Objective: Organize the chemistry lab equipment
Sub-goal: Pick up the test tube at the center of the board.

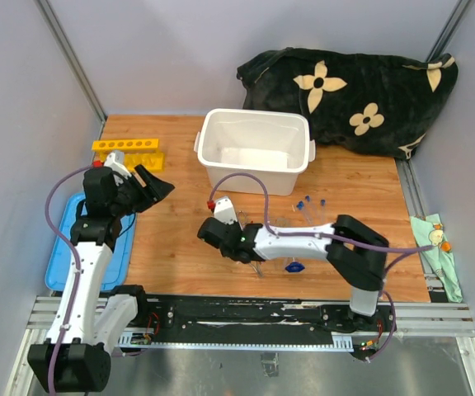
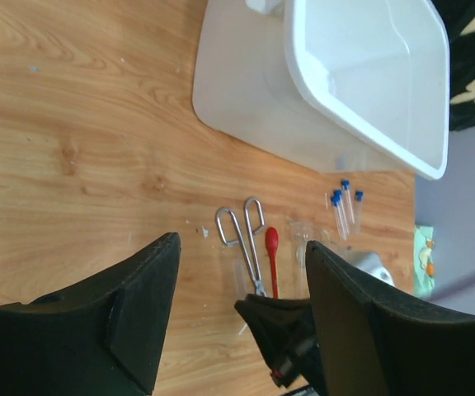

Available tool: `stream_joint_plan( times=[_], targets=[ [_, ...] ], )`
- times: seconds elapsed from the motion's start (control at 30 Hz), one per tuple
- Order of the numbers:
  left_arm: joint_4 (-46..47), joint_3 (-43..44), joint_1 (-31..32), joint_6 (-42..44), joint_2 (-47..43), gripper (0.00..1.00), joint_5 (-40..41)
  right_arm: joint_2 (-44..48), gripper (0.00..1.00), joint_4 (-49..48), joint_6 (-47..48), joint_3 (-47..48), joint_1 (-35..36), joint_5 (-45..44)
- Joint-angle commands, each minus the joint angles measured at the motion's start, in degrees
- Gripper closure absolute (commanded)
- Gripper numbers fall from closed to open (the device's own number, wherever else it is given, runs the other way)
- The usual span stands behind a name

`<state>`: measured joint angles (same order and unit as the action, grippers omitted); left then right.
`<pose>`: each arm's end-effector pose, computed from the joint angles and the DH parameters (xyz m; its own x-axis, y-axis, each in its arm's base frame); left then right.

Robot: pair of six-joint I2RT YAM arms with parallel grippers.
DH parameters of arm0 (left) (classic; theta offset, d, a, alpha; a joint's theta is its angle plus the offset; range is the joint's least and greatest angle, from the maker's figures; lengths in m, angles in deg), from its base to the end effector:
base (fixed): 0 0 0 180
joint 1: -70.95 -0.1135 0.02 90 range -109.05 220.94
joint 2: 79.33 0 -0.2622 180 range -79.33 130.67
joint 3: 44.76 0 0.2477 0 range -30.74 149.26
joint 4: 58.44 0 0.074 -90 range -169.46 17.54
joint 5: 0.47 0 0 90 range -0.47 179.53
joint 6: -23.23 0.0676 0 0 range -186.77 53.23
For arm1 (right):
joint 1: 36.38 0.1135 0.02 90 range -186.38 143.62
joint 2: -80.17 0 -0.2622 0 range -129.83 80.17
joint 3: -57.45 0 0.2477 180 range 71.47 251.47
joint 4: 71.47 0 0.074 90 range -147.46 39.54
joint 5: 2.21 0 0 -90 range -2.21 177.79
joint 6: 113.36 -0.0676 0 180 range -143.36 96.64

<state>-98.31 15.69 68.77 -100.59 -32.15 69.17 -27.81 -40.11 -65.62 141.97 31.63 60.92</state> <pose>0.2065 -0.0157 0.3012 -0.5249 -0.5422 -0.6561 -0.0204 0.7787 -0.6271 0.1802 0.3646 0.1545 -0.7172 -0.1739 -0.6748 -0.3342 0.9356 0.1141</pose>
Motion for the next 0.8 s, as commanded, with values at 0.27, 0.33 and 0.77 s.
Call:
stream_joint_plan(
  times=[0.27,0.33,0.77],
  targets=[
    [6.08,-4.8,1.48,-1.5,5.38,0.35,-15.6,23.31,0.99,-24.8,28.6,-17.0,11.93,-9.86],
    [6.07,-5.02,3.11,-1.54,5.59,0.36,-15.11,23.98,0.99,-26.21,29.55,-17.27,12.2,-10.03],
    [6.78,-5.3,8.43,-2.67,6.05,0.46,-18.02,19.1,0.99,-25.36,30.52,-11.1,12.22,-11.48]
  ],
)
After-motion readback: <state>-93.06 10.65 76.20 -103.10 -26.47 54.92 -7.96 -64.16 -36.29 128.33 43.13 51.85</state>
